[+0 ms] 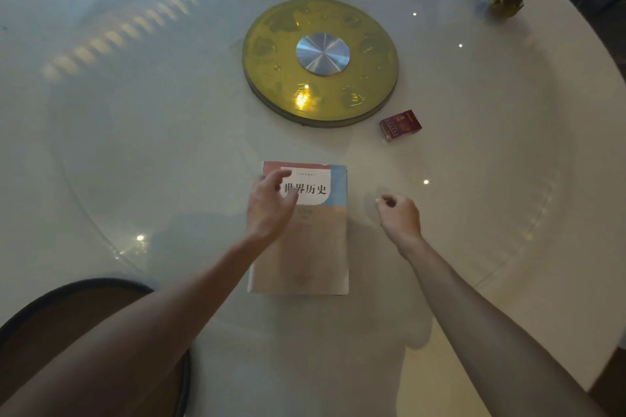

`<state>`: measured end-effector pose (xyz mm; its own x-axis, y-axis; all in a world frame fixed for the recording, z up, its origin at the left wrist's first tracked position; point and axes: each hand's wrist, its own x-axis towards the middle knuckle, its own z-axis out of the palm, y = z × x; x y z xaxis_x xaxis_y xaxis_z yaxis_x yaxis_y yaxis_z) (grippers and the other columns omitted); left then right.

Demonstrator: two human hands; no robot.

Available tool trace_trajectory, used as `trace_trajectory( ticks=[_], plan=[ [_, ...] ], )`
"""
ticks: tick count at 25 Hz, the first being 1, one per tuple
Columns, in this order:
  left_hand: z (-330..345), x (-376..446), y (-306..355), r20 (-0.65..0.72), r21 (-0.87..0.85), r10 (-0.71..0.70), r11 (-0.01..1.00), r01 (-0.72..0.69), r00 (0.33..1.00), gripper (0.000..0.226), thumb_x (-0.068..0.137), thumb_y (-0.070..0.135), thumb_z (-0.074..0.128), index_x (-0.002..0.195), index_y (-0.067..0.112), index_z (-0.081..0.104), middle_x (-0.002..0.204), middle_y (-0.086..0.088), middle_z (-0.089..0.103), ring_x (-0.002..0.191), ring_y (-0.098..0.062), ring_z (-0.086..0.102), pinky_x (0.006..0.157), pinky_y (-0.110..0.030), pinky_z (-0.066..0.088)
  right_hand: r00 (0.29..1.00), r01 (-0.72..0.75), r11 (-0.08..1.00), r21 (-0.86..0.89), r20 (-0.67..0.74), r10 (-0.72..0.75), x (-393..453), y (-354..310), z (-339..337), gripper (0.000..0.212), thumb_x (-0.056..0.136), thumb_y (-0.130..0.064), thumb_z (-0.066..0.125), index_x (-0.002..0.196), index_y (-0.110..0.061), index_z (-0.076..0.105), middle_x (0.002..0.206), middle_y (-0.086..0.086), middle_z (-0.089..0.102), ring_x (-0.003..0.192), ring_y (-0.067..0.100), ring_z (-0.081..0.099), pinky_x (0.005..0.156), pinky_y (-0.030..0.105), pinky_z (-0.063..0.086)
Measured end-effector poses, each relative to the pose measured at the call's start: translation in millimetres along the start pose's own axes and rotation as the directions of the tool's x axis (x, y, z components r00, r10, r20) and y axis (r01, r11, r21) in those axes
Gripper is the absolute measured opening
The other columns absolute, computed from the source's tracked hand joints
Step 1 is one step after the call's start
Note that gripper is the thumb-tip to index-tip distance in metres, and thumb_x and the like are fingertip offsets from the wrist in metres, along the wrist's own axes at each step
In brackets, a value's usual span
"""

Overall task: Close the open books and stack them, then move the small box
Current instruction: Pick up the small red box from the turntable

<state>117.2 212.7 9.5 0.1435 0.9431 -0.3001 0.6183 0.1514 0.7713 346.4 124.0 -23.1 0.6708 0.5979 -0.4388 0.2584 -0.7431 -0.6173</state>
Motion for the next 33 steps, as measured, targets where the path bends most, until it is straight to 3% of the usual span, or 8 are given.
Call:
trace_trajectory(
  ticks=[5,9,14,19,21,24,29,33],
  plan=[
    [65,56,81,0.185,-0.287,-0.059,0.952,0.111,0.981,0.044,0.091,0.024,0.069,0.134,0.018,0.066,0.125,-0.006,0.069,0.108,-0.019,0.068,0.085,-0.032,0.057,0.997,0.043,0.998,-0.040,-0.064,-0.046,83,-16,-45,0.051,0.098,-0.018,0.066,0.145,0.000,0.059,0.135,0.022,0.066,0.127,0.037,0.063,0.106,0.038,0.047],
    [119,81,113,0.352,-0.300,-0.088,0.933,0.201,0.932,0.057,0.093,0.021,0.069,0.146,0.012,0.053,0.139,-0.014,0.061,0.119,-0.027,0.064,0.102,-0.044,0.054,0.990,0.139,0.985,-0.097,0.022,-0.138,129,-30,-63,0.059,0.097,-0.014,0.060,0.154,-0.002,0.047,0.154,0.021,0.051,0.144,0.035,0.050,0.122,0.043,0.039],
    [159,104,120,0.395,-0.356,-0.150,0.885,0.301,0.906,0.067,0.094,0.016,0.069,0.154,0.006,0.040,0.145,-0.013,0.054,0.101,-0.021,0.062,0.098,-0.041,0.055,0.989,0.100,0.994,0.054,0.106,-0.105,164,-42,-61,0.053,0.094,-0.010,0.042,0.145,-0.015,0.056,0.142,0.018,0.063,0.132,0.040,0.061,0.111,0.057,0.052],
    [172,118,126,0.415,-0.384,-0.152,0.864,0.325,0.897,0.035,0.096,0.011,0.062,0.130,0.009,0.065,0.098,-0.002,0.063,0.092,-0.020,0.053,0.082,-0.038,0.051,0.997,0.069,0.983,0.168,0.027,-0.075,177,-39,-55,0.016,0.098,-0.023,0.059,0.113,-0.018,0.059,0.125,0.015,0.067,0.111,0.040,0.071,0.095,0.056,0.060],
    [170,117,128,0.398,-0.402,-0.161,0.854,0.329,0.903,0.017,0.096,0.011,0.062,0.109,0.014,0.073,0.086,-0.001,0.060,0.088,-0.020,0.051,0.078,-0.035,0.046,0.999,0.049,0.980,0.194,0.011,-0.053,173,-37,-55,0.013,0.098,-0.026,0.065,0.101,-0.019,0.054,0.119,0.018,0.067,0.100,0.034,0.074,0.085,0.049,0.064],
    [163,111,127,0.322,-0.388,-0.214,0.859,0.335,0.922,0.034,0.095,0.017,0.067,0.127,0.004,0.066,0.102,-0.010,0.069,0.089,-0.023,0.063,0.089,-0.040,0.056,0.999,0.028,0.954,0.297,0.021,-0.036,160,-37,-56,0.025,0.099,-0.016,0.069,0.089,-0.022,0.047,0.103,0.012,0.065,0.077,0.024,0.071,0.070,0.037,0.061],
    [128,83,118,0.173,-0.385,-0.233,0.878,0.284,0.957,0.038,0.090,0.030,0.072,0.121,0.007,0.071,0.100,-0.010,0.073,0.087,-0.023,0.068,0.073,-0.031,0.052,0.989,0.060,0.921,0.385,0.100,-0.107,112,-59,-52,0.014,0.099,-0.006,0.068,0.106,-0.011,0.057,0.092,0.006,0.069,0.068,0.016,0.067,0.065,0.030,0.059],
    [73,53,103,0.075,-0.441,-0.279,0.852,0.283,0.957,0.030,0.089,0.028,0.075,0.112,0.011,0.064,0.105,-0.012,0.073,0.099,-0.030,0.072,0.082,-0.040,0.057,0.970,0.091,0.916,0.391,0.172,-0.169,58,-91,-38,0.016,0.099,-0.004,0.067,0.114,-0.007,0.062,0.094,0.007,0.070,0.070,0.016,0.066,0.067,0.029,0.056]
  ],
)
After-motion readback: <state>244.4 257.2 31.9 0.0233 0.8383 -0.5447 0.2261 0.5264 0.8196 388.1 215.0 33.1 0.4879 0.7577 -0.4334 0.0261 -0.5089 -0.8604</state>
